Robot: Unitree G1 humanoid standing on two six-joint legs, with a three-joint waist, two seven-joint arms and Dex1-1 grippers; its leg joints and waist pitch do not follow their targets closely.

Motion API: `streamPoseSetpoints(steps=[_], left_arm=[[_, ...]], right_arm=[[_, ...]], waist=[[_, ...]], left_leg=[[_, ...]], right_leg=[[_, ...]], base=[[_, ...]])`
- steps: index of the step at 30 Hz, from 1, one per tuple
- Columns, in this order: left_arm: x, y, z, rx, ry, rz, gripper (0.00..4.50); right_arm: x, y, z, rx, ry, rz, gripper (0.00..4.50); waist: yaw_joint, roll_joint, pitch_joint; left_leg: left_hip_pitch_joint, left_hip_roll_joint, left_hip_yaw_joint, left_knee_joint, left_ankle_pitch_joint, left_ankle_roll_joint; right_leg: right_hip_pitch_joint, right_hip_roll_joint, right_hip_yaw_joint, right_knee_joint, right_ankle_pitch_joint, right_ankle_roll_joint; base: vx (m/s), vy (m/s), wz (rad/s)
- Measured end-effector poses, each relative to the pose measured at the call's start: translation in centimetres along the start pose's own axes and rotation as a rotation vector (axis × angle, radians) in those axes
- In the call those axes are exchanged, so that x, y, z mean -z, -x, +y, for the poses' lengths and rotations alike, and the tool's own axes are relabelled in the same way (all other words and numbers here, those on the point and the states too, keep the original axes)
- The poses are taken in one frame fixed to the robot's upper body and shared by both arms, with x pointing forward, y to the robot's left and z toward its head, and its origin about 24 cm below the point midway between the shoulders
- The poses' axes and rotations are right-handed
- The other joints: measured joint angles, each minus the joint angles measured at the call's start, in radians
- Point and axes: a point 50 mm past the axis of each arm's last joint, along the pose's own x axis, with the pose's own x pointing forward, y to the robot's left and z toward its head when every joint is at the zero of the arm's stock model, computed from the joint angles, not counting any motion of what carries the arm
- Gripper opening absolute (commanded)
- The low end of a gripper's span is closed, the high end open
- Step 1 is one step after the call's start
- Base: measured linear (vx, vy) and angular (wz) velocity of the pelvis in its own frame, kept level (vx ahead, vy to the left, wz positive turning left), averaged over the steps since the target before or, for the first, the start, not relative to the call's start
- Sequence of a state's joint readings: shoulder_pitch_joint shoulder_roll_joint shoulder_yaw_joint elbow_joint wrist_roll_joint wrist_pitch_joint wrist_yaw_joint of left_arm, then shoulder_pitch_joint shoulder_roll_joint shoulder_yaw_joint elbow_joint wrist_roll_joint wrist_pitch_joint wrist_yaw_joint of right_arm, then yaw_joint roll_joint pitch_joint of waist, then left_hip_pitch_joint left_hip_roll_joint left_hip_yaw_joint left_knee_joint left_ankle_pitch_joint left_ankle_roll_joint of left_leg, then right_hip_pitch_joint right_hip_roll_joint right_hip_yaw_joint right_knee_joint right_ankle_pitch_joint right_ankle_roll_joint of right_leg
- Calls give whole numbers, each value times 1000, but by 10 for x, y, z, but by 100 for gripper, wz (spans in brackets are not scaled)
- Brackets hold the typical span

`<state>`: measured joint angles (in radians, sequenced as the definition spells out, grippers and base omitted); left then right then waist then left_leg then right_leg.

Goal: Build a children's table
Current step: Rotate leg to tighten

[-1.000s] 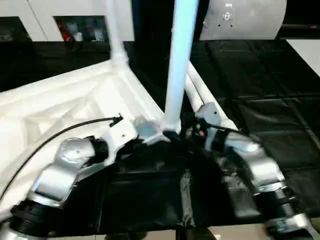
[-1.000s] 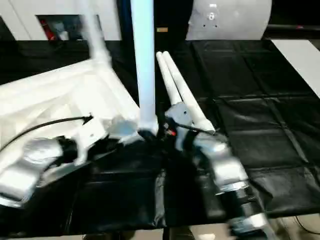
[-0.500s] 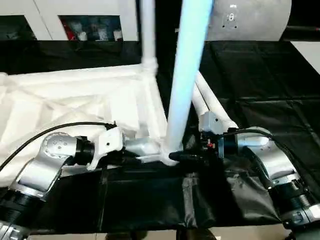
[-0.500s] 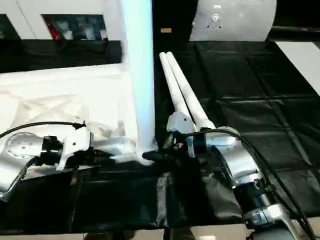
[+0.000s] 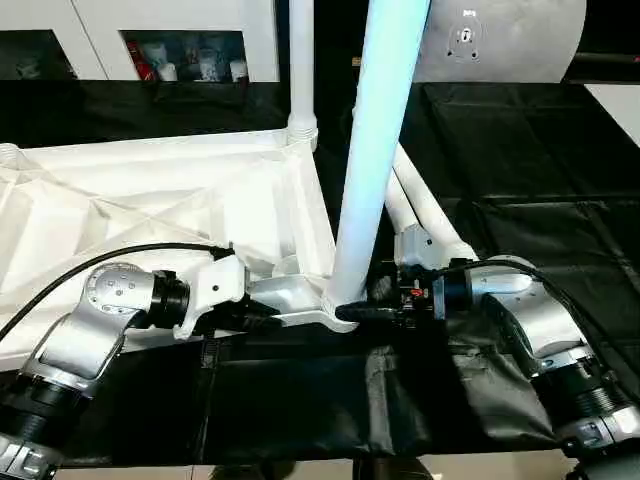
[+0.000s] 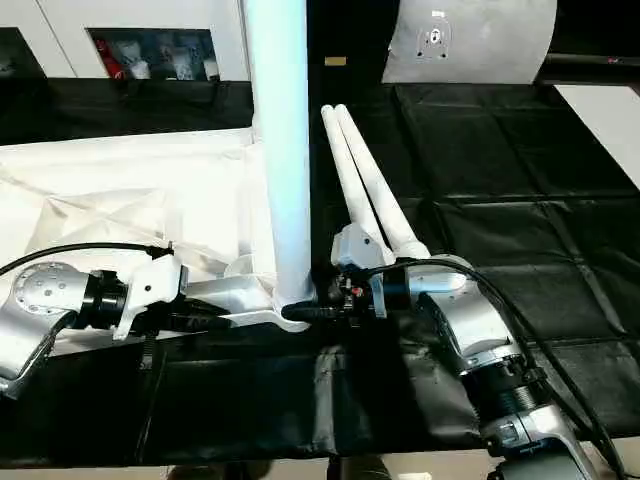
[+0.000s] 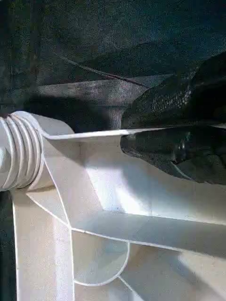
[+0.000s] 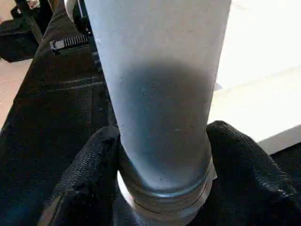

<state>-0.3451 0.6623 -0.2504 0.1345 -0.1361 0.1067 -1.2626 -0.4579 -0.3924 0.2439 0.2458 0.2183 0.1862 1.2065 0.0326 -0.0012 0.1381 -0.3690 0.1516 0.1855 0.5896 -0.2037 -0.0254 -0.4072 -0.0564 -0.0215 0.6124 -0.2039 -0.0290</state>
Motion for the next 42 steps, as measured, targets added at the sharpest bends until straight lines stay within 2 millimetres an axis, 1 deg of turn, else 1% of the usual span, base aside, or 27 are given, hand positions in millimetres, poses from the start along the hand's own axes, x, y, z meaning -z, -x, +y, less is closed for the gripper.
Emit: streamPoseSetpoints(steps=[1, 4, 6, 8, 9, 10, 12, 16, 18, 19, 20, 23, 24, 26, 28, 29, 30, 33, 34, 36, 39, 42], left_arm=[[1, 0, 0, -3, 11, -3, 0], [2, 1, -2, -21, 37, -9, 0], [2, -2, -3, -64, 60, -12, 0], [1, -7, 0, -212, 126, -18, 0], [-1, -10, 1, -268, 152, -20, 0], [-5, -18, 3, -336, 184, -28, 0], [-11, -30, 1, -400, 225, -42, 0], [-21, -45, 2, -539, 274, -43, 0], [-28, -56, 3, -580, 292, -49, 0], [-32, -60, 3, -594, 296, -48, 0], [-33, -61, 2, -598, 293, -47, 0], [-34, -60, 3, -594, 280, -40, 0], [-34, -59, 3, -590, 276, -38, 0], [-33, -56, 3, -572, 259, -27, 0], [-31, -50, 4, -548, 234, -17, 0], [-31, -49, 4, -537, 229, -19, 0], [-30, -47, 4, -531, 225, -15, 0], [-27, -40, 3, -479, 187, -14, 0], [-24, -36, 3, -450, 172, -13, 0], [-21, -31, 3, -406, 149, -13, 0], [-16, -24, 2, -328, 102, -7, 0], [-13, -17, 3, -267, 70, 8, 0]], right_arm=[[2, -2, 3, 8, -12, -20, 261], [4, -5, 6, 45, -34, -48, 261], [7, -11, 9, 106, -69, -77, 260], [6, -25, 4, 290, -118, -125, 260], [5, -30, 2, 370, -136, -138, 260], [4, -38, -2, 484, -176, -160, 259], [2, -43, -7, 594, -210, -172, 259], [-5, -57, -16, 759, -262, -181, 259], [-7, -56, -20, 819, -270, -180, 259], [-7, -56, -22, 836, -269, -180, 315], [-7, -55, -22, 841, -266, -182, 329], [-9, -55, -21, 825, -260, -199, 341], [-9, -55, -21, 821, -257, -201, 370], [-8, -53, -21, 794, -239, -198, 376], [-6, -48, -18, 742, -207, -190, 384], [-5, -45, -17, 724, -193, -184, 412], [-5, -43, -17, 709, -183, -180, 412], [-4, -33, -17, 620, -135, -152, 431], [-3, -28, -16, 580, -115, -138, 441], [-3, -19, -16, 520, -84, -113, 441], [-7, -11, -14, 418, -29, -95, 441], [-6, -3, -12, 332, 14, -59, 441]], waist=[[2, 0, 0], [-1, 1, 0], [-2, 0, 0], [-13, 5, 1], [-22, 6, 2], [-33, 6, 2], [-44, 6, 2], [-47, 8, 2], [-46, 9, 2], [-44, 9, 2], [-43, 9, 2], [-37, 9, 2], [-37, 9, 2], [-38, 9, 2], [-38, 9, 2], [-37, 9, 2], [-38, 9, 2], [-36, 9, 2], [-32, 9, 2], [-28, 9, 2], [-17, 9, 2], [-7, 9, 2]], left_leg=[[0, 0, 0, 0, 0, 0], [1, 0, 1, 0, 0, 0], [2, 1, 1, 0, 0, -1], [4, 1, 2, 0, -1, -9], [3, 1, 2, 0, -1, -10], [3, 1, 2, 0, 0, -11], [3, 1, 3, 0, 0, -11], [3, 1, 4, -2, 0, -11], [3, 1, 4, -2, 0, -11], [2, 1, 4, -3, -1, -10], [2, 1, 4, -3, -1, -10], [1, 1, 4, -5, 2, -4], [0, 1, 4, -5, 2, -4], [0, 1, 4, -5, 2, -4], [-1, 2, 4, -5, 2, -4], [-1, 2, 4, -5, 2, -4], [-2, 2, 4, -5, 3, -4], [-5, 2, 4, -4, 3, -4], [-5, 2, 4, -4, 3, -4], [-5, 3, 4, -4, 3, -3], [-5, 3, 4, -3, 4, -2], [-5, 3, 4, -1, 4, -2]], right_leg=[[0, 0, 0, 0, 0, 0], [0, 0, 0, 0, 0, 0], [1, 0, 0, 1, 0, 0], [1, 0, 1, 1, 2, -4], [1, 0, 1, 0, 3, -4], [1, 0, 1, -1, 3, -4], [1, 0, 1, -3, 3, -4], [0, 0, 2, -2, 3, -3], [0, 0, 2, -2, 3, -3], [0, 0, 2, -3, 3, -3], [0, 0, 2, -3, 3, -2], [-2, 0, 1, -3, 2, -1], [-2, 0, 1, -3, 2, -1], [-3, 0, 1, -3, 2, -1], [-4, 0, 1, -3, 2, -1], [-4, 0, 1, -3, 2, -1], [-5, 0, 0, -3, 2, -1], [-8, 1, 0, -2, 3, -1], [-8, 1, 0, -2, 3, -1], [-8, 1, -1, -1, 3, -1], [-7, 1, -2, -1, 3, -1], [-7, 1, -2, -1, 3, -2]], base=[[0, 0, 0], [0, 0, 0], [0, 0, 0], [0, 0, 0], [0, 0, 0], [0, 0, 0], [0, 0, 0], [0, 0, 0], [0, 0, 0], [0, 0, 0], [0, 0, 0], [0, 0, 0], [0, 0, 0], [0, 0, 0], [0, 0, 0], [0, 0, 0], [0, 0, 0], [0, 0, 0], [0, 0, 0], [0, 0, 0], [0, 0, 0], [0, 0, 0]])
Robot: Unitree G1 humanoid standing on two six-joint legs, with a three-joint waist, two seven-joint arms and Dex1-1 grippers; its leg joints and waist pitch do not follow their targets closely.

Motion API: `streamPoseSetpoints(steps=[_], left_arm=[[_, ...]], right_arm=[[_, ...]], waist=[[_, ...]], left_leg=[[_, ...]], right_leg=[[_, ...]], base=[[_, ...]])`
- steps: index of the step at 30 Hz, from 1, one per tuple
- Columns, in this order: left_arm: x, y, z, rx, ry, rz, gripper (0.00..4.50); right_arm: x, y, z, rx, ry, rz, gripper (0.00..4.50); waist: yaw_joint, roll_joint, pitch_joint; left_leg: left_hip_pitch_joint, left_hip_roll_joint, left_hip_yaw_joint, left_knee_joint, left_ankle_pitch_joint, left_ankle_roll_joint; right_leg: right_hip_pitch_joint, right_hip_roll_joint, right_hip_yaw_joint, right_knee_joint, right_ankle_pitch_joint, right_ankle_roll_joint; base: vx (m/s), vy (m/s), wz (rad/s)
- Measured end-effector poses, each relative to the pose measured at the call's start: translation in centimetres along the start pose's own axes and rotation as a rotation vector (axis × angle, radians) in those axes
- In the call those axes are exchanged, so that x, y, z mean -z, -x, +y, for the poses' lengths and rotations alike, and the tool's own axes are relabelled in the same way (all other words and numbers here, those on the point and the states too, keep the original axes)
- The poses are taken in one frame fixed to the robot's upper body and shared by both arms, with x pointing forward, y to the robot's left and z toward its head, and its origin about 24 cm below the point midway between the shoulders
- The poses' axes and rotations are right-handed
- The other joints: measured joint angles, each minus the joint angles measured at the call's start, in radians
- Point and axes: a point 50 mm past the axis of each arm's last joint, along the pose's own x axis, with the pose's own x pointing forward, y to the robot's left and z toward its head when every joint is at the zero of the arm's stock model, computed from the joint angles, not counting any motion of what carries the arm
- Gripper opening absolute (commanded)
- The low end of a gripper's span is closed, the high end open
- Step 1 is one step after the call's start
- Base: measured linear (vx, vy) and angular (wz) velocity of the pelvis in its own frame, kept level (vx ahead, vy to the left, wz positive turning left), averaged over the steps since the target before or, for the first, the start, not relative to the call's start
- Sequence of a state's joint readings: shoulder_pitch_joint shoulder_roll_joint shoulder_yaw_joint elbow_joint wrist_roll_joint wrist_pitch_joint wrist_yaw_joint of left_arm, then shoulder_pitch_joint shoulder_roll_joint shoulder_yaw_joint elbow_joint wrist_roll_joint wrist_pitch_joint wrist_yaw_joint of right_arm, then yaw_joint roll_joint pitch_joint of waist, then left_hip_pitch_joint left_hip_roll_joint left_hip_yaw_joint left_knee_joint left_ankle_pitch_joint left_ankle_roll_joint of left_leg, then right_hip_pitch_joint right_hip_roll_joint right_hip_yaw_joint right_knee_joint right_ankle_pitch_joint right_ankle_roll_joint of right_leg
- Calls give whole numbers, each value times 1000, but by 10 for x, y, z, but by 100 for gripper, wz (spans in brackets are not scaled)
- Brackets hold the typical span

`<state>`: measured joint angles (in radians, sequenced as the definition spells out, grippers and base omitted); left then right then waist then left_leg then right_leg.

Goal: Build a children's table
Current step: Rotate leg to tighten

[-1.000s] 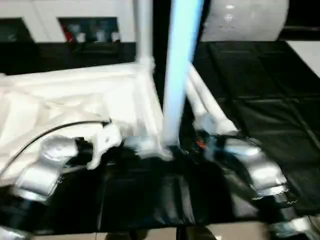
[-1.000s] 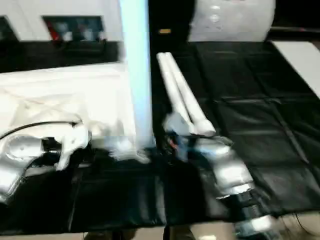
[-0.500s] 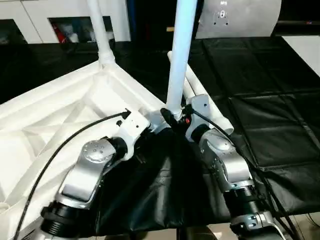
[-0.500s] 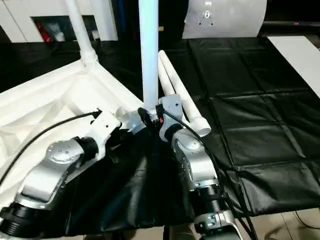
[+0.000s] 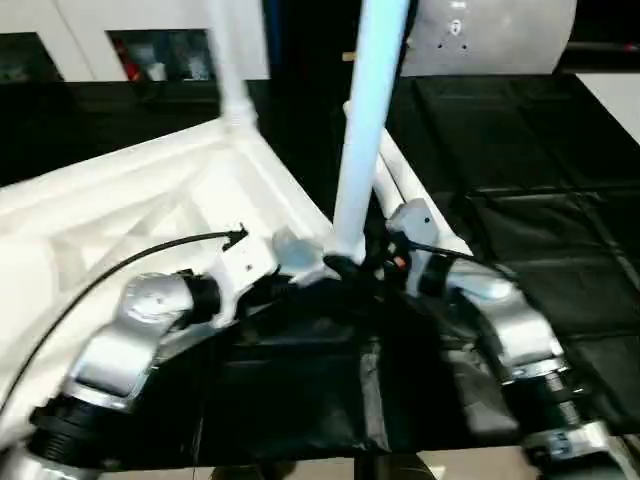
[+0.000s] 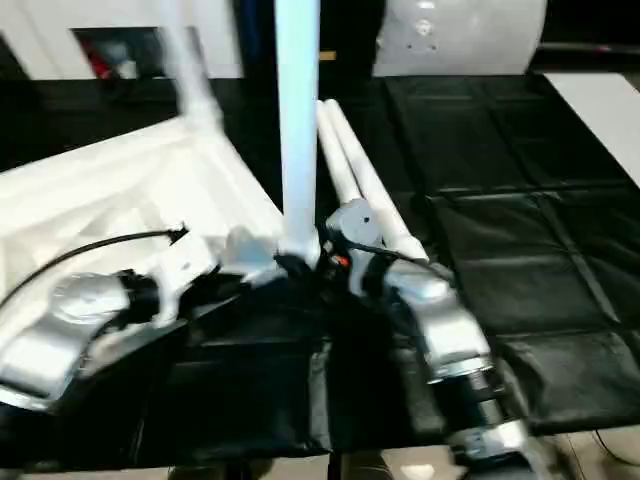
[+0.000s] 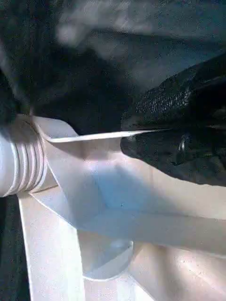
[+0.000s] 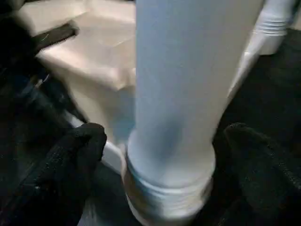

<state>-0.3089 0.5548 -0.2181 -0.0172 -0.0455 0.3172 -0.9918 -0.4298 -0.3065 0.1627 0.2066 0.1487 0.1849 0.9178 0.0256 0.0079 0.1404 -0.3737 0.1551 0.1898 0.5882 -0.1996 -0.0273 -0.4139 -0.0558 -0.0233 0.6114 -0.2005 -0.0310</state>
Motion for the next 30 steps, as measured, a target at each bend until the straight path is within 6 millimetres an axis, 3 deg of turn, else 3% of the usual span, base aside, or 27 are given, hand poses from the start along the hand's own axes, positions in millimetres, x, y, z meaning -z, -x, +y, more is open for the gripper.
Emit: streamPoseSetpoints(steps=[4, 11, 19, 30], left_arm=[[3, 6, 4, 87, -44, 10, 0], [6, 11, 6, 196, -66, 11, 0], [8, 12, 7, 204, -83, 13, 0], [9, 12, 8, 203, -84, 12, 0]], right_arm=[[-1, 3, 2, -126, 33, 24, 441], [-1, 4, 0, -233, 13, 25, 367], [3, 5, -1, -267, -4, 30, 290], [1, 4, 0, -277, -9, 7, 233]], waist=[[6, 0, 0], [13, 0, 0], [13, 0, 0], [11, 0, -1]], left_leg=[[1, 0, 0, 1, 0, 0], [1, 0, 0, 3, 0, 0], [1, 1, 0, 6, 0, 0], [2, 1, 0, 8, 0, 0]], right_leg=[[1, 0, 0, 1, 1, 0], [1, 0, 0, 4, 1, 0], [1, 0, 0, 6, 1, -1], [1, 0, 0, 9, 1, -1]], base=[[0, 0, 0], [0, 0, 0], [0, 0, 0], [0, 0, 0]])
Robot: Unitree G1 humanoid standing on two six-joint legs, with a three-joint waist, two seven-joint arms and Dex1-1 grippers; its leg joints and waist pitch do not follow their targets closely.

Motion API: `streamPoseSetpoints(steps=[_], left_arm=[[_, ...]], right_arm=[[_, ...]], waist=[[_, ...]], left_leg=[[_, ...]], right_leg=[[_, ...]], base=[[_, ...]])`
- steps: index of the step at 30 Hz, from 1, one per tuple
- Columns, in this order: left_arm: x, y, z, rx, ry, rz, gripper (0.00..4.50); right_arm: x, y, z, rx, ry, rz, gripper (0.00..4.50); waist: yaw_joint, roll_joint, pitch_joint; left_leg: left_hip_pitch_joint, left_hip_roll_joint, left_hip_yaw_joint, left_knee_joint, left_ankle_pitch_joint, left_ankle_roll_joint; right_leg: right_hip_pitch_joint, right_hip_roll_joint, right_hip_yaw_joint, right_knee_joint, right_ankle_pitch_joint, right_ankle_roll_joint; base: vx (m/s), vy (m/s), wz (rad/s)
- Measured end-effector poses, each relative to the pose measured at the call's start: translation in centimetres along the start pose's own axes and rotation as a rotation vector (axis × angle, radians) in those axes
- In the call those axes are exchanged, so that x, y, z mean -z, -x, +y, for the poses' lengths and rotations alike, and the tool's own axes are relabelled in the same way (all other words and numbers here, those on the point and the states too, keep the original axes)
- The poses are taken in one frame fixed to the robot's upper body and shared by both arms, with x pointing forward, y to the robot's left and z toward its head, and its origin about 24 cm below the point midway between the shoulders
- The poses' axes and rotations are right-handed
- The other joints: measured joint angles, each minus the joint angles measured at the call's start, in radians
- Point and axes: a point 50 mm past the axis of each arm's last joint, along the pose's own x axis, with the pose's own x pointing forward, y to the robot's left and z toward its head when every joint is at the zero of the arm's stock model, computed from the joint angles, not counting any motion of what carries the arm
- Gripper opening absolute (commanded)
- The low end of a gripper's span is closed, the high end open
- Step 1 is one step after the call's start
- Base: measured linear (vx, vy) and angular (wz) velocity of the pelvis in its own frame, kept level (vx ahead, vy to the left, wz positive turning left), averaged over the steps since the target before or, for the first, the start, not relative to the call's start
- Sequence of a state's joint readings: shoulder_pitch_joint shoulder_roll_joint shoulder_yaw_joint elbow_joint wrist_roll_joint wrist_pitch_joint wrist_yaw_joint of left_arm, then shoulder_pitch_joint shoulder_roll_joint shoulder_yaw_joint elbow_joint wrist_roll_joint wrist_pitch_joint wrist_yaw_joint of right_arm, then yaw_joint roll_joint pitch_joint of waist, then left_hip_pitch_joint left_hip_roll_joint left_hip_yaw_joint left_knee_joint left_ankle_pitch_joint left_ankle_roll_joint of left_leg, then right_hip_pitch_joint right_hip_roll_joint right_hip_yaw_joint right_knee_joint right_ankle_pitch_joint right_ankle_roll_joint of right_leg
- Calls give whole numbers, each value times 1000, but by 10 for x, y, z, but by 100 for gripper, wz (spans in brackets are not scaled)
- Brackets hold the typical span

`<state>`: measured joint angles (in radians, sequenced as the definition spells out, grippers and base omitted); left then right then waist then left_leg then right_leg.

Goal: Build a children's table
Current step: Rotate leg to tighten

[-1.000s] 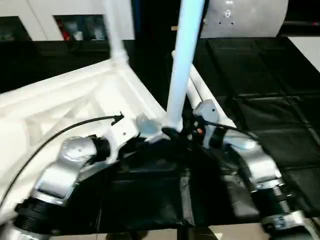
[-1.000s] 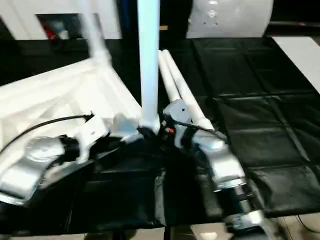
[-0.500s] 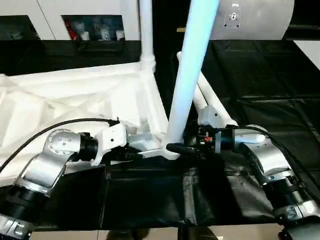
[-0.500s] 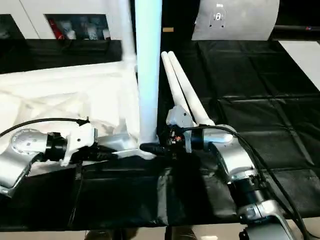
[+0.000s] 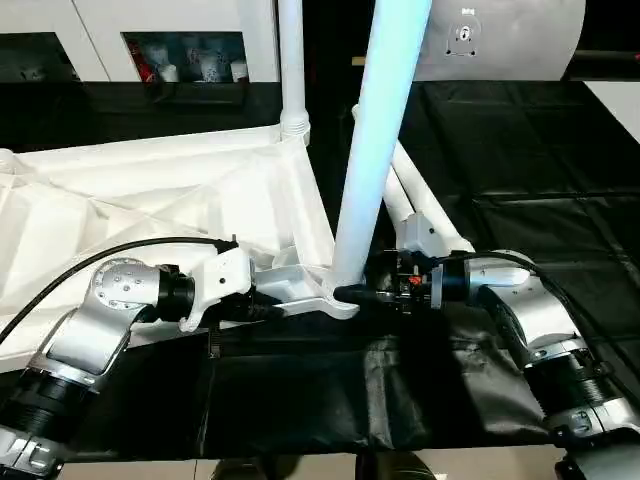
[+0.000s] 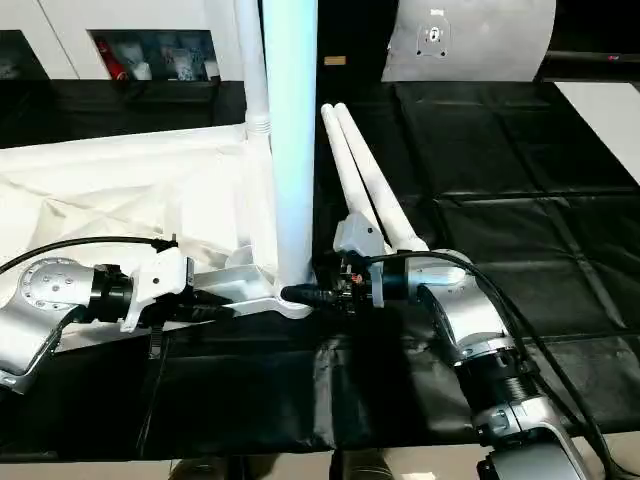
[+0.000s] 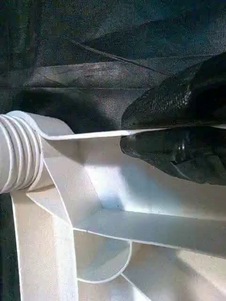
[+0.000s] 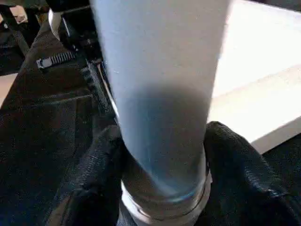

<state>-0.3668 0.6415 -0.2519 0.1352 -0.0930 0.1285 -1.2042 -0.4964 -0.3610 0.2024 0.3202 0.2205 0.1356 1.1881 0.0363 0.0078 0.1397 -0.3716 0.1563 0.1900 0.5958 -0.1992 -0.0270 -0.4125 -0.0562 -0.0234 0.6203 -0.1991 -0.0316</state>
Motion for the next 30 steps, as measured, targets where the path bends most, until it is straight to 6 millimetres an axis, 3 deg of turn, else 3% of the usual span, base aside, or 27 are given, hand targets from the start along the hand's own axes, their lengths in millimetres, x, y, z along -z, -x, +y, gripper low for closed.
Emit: streamPoseSetpoints(steps=[4, 9, 10, 14, 21, 22, 23, 30], left_arm=[[1, -1, -1, -27, 36, -5, 0], [-2, -10, 2, -218, 178, -21, 0], [-4, -15, 2, -259, 208, -25, 0], [-16, -39, 4, -434, 352, -70, 0], [-36, -64, 8, -584, 431, -87, 0], [-36, -64, 8, -583, 427, -85, 0], [-37, -64, 9, -582, 425, -86, 0], [-36, -62, 12, -569, 375, -62, 0]], right_arm=[[3, -6, 4, 25, -25, -27, 214], [3, -27, 0, 296, -104, -75, 208], [3, -32, -3, 369, -129, -87, 207], [-1, -48, -13, 633, -240, -137, 206], [-12, -62, -27, 842, -292, -143, 206], [-12, -62, -27, 845, -284, -144, 262], [-13, -62, -27, 846, -282, -147, 276], [-8, -60, -26, 833, -263, -140, 329]], waist=[[-2, 0, 0], [-23, 1, 0], [-32, 1, 0], [-42, 1, 0], [-35, 4, -1], [-32, 4, -1], [-31, 4, -1], [-31, 4, -1]], left_leg=[[2, 0, 0, 0, 0, 0], [7, 0, 1, 1, 0, -8], [6, 0, 1, 1, 0, -8], [5, 0, 1, 2, 0, -8], [1, 0, 1, -1, 2, -1], [0, 0, 1, -2, 2, 0], [-1, 0, 1, -2, 2, 0], [-3, 1, 1, -1, 3, 0]], right_leg=[[1, 0, 0, 1, 0, 0], [4, 0, 1, 1, 2, -3], [4, 0, 1, 1, 2, -3], [4, 0, 1, -3, 6, -3], [2, 0, 0, -9, 8, -3], [1, 0, 0, -9, 8, -3], [0, 0, 0, -9, 8, -3], [-1, 0, -1, -8, 8, -2]], base=[[0, 0, 0], [0, 0, 0], [0, 0, 0], [0, 0, 0], [0, 0, 0], [0, 0, 0], [0, 0, 0], [0, 0, 0]])
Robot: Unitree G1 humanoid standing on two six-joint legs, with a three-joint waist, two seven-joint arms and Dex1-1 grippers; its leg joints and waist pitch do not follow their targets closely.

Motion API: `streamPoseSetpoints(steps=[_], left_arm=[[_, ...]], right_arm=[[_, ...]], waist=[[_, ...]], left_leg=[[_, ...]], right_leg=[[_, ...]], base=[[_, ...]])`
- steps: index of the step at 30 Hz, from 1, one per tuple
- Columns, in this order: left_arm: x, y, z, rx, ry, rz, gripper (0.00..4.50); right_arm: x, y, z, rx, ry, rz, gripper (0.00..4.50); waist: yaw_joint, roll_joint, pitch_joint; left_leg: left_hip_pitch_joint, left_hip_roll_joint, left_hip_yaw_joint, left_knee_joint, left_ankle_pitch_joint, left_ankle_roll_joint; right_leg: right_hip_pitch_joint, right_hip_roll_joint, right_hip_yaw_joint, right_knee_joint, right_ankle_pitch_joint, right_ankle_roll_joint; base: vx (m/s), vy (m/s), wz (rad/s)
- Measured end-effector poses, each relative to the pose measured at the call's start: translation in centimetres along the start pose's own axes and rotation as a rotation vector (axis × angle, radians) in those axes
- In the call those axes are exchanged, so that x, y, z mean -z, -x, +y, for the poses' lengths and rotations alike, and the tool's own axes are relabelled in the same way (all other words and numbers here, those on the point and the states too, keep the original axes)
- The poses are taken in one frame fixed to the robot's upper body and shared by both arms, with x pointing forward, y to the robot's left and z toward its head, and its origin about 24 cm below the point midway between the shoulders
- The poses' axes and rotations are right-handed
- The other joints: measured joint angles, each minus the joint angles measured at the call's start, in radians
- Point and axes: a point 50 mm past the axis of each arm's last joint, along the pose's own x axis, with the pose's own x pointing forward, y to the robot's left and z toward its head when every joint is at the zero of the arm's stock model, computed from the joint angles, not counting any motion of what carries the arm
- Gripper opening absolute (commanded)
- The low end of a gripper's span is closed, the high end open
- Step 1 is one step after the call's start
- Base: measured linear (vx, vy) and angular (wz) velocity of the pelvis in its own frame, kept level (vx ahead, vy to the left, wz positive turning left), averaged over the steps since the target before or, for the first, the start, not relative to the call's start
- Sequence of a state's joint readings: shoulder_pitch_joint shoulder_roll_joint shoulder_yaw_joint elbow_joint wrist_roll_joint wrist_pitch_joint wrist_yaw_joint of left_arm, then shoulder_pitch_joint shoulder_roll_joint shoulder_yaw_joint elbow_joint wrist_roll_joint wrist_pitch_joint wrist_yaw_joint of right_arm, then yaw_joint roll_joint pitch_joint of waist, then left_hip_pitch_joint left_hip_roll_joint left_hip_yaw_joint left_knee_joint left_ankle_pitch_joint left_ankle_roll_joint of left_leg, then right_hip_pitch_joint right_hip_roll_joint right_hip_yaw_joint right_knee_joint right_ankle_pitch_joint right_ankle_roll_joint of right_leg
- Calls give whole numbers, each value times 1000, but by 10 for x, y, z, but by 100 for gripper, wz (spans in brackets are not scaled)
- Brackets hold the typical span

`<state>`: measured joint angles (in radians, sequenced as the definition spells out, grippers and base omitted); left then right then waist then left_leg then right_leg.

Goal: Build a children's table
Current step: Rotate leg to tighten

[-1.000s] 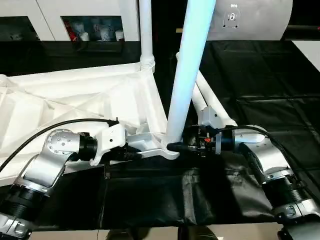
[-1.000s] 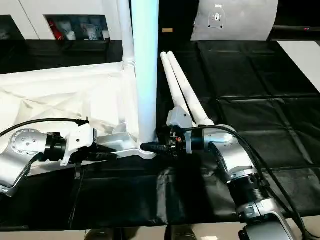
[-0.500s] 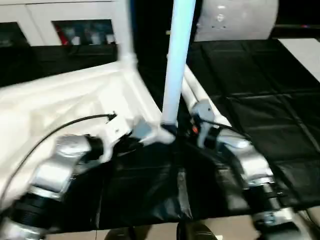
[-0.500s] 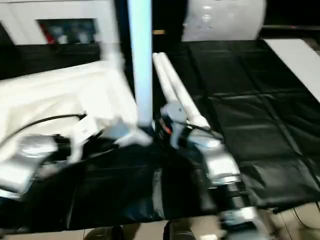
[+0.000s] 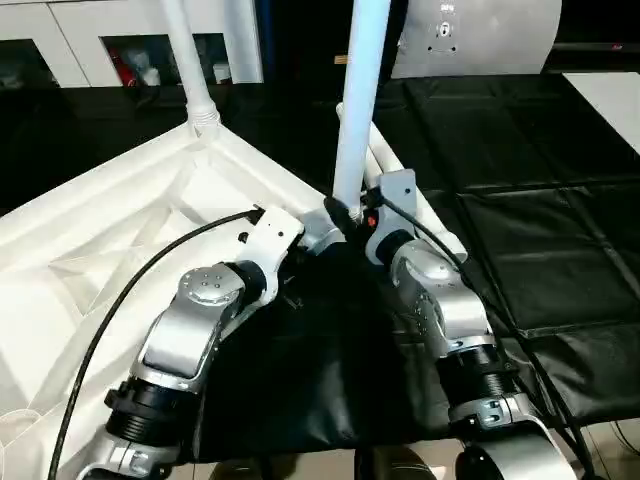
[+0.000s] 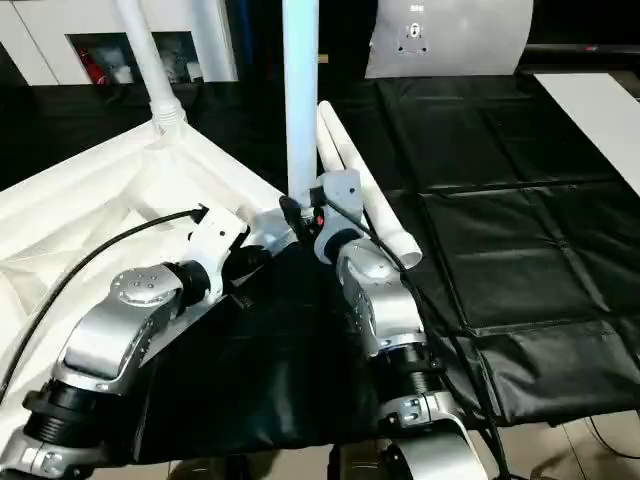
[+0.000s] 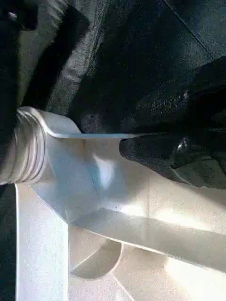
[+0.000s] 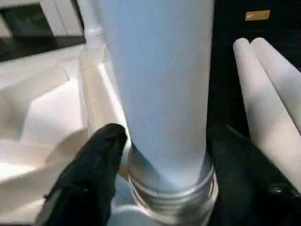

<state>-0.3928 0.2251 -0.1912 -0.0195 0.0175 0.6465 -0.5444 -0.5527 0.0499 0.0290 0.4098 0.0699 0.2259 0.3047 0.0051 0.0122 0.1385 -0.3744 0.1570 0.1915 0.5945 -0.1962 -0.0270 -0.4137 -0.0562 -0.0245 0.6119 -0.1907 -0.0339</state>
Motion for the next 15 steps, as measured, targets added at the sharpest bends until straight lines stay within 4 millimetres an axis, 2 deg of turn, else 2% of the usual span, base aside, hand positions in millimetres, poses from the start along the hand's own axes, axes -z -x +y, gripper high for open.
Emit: streamPoseSetpoints(steps=[2, 5, 8, 9, 11, 13, 15], left_arm=[[-1, 0, 2, 10, -15, 1, 0], [-3, -4, 5, 6, -33, 0, 0], [-7, -10, 13, -35, -44, -3, 0], [-7, -11, 16, -53, -43, -4, 44], [-10, -14, 23, -94, -33, -28, 55], [-22, -14, 31, -137, -54, -90, 57], [-34, -14, 38, -162, -70, -136, 87]], right_arm=[[3, 4, -4, -6, -1, 8, 358], [1, 13, -11, -25, 5, -16, 373], [-13, 23, -18, -53, 13, -91, 405], [-19, 25, -19, -59, 20, -112, 411], [-27, 34, -26, -50, 35, -151, 429], [-29, 42, -27, -57, 28, -171, 441], [-29, 48, -27, -57, 23, -173, 450]], waist=[[2, 1, 0], [6, 2, 1], [12, 3, 1], [12, 3, 1], [13, 4, 0], [17, 4, 0], [21, 6, -1]], left_leg=[[0, 0, 0, 0, 0, 0], [-2, 0, 0, 0, 0, 0], [-7, 0, -1, 2, 2, 3], [-8, 1, -1, 4, 2, 3], [-9, 1, -1, 5, 2, 3], [-11, 2, -5, 7, 2, 3], [-11, 3, -6, 7, 2, 3]], right_leg=[[0, 0, 0, 0, 0, 0], [-2, 0, -1, 1, 0, 0], [-6, -1, -2, 2, 1, 2], [-6, -1, -3, 2, 1, 2], [-6, -1, -4, 2, 2, 2], [-5, -1, -8, 2, 2, 2], [-4, -1, -10, 2, 2, 1]], base=[[0, 0, 0], [0, 0, 0], [0, 0, 0], [0, 0, 0], [0, 0, 0], [0, 0, 0], [0, 0, 0]])
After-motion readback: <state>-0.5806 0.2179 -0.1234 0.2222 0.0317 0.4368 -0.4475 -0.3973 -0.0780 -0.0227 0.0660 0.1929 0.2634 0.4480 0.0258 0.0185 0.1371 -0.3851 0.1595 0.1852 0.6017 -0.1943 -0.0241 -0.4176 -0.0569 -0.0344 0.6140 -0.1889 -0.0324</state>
